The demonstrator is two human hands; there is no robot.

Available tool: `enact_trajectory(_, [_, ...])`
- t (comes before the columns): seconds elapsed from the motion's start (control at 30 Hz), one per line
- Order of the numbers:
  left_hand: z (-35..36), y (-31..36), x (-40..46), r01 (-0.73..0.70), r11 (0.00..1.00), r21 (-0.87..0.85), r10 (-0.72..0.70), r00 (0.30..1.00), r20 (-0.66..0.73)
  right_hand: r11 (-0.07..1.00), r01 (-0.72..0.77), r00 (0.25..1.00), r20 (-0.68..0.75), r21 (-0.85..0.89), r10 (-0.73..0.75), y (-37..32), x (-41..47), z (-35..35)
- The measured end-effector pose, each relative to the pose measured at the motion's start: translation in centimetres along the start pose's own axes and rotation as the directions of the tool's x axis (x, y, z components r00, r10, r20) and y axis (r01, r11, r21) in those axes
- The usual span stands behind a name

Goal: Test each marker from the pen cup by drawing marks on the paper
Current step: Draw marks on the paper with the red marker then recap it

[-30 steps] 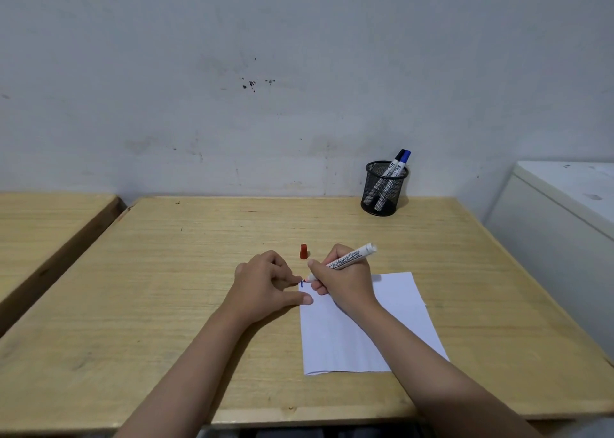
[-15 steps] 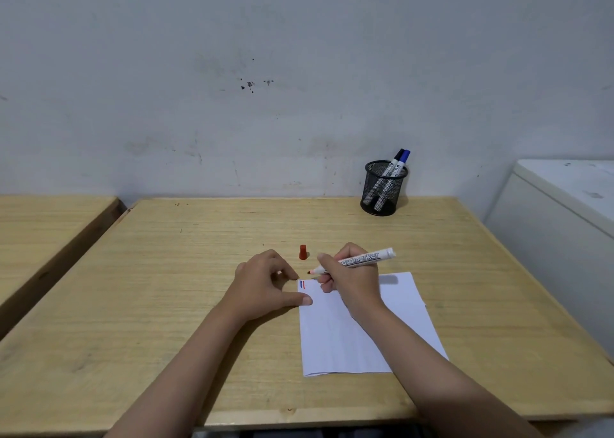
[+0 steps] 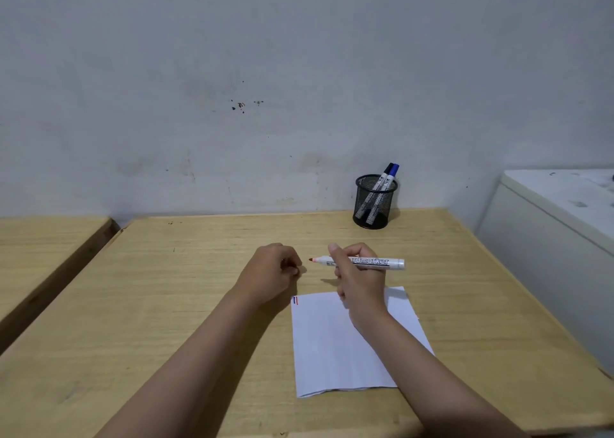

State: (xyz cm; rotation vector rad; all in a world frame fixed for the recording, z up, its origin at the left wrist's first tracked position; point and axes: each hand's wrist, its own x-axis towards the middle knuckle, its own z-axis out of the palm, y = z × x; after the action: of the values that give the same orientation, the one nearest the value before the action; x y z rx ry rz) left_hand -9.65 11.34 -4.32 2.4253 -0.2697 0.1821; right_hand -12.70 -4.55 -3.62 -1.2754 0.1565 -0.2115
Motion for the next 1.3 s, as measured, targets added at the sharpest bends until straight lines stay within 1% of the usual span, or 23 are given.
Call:
enact_trajectory(0.07, [-0.4, 0.5, -0.2, 0.039, 0.983, -0.179, -0.049, 0.998, -0.048, 0.999, 0.044, 0.999, 0.013, -0.015, -0.044, -0.6, 0.0, -0.2])
enact_trajectory(0.13, [-1.0, 1.3, -0.6, 0.074, 0.911, -0.406, -0.115, 0.99, -0.077, 0.997, 0.074, 0.997, 0.005, -0.012, -0.074, -1.2, 0.0, -0.4])
enact_trajectory(0.17, [-1.3, 1.7, -0.8, 0.075, 0.867, -0.492, -0.136, 0.987, -0.089, 0.996, 0.084, 0.996, -0.002, -0.01, -0.084, -1.5, 0.1, -0.5])
enact_trajectory(0.23, [-1.9, 2.6, -1.3, 0.06, 0.799, -0.598, -0.148, 0.984, -0.1, 0.994, 0.107, 0.994, -0.007, -0.004, -0.107, -2.0, 0.2, -0.7])
enact_trajectory(0.37, [-2.4, 4.0, -2.1, 0.005, 0.691, -0.723, -0.096, 0.992, -0.084, 0.989, 0.148, 0.989, 0.032, 0.0, -0.148, -2.8, -0.1, -0.8])
enact_trajectory(0.47, [-2.4, 4.7, -2.6, -0.008, 0.66, -0.751, -0.057, 0.997, -0.06, 0.984, 0.18, 0.982, 0.06, -0.003, -0.179, -3.4, -0.4, -0.7])
enact_trajectory(0.7, [-2.9, 5.9, -3.5, -0.011, 0.571, -0.821, -0.067, 0.996, -0.06, 0.985, 0.169, 0.978, 0.118, 0.028, -0.171, -4.6, -0.7, -0.7])
enact_trajectory(0.8, [-3.1, 6.2, -3.6, -0.025, 0.566, -0.824, -0.064, 0.995, -0.074, 0.986, 0.163, 0.974, 0.154, 0.027, -0.165, -5.2, -0.8, -0.5])
enact_trajectory(0.87, [-3.2, 6.6, -3.6, -0.043, 0.564, -0.825, -0.063, 0.993, -0.095, 0.987, 0.144, 0.974, 0.164, 0.067, -0.154, -5.6, -1.0, -0.3])
enact_trajectory(1.03, [-3.1, 7.4, -3.3, -0.07, 0.572, -0.817, -0.065, 0.989, -0.131, 0.981, 0.121, 0.983, 0.118, 0.153, -0.139, -5.7, -0.7, 0.0])
enact_trajectory(1.1, [-2.7, 7.7, -3.5, -0.076, 0.575, -0.814, -0.092, 0.983, -0.157, 0.982, 0.069, 0.987, 0.129, 0.173, -0.092, -5.5, -0.4, -0.1])
enact_trajectory(1.17, [-2.4, 8.0, -3.5, -0.087, 0.592, -0.801, -0.145, 0.967, -0.211, 0.99, -0.036, 0.986, 0.167, 0.138, 0.013, -5.7, 0.2, -0.2])
enact_trajectory(1.2, [-2.4, 8.1, -3.4, -0.095, 0.609, -0.788, -0.173, 0.953, -0.248, 0.991, -0.109, 0.979, 0.182, 0.08, 0.093, -5.9, 0.6, -0.3])
enact_trajectory(1.27, [-2.8, 8.0, -2.8, -0.118, 0.657, -0.744, -0.213, 0.918, -0.334, 0.966, -0.239, 0.946, 0.202, -0.099, 0.254, -7.0, 1.3, -0.7])
enact_trajectory(1.3, [-3.2, 7.8, -2.4, -0.126, 0.69, -0.713, -0.22, 0.902, -0.372, 0.947, -0.252, 0.932, 0.215, -0.198, 0.293, -7.6, 1.5, -1.0])
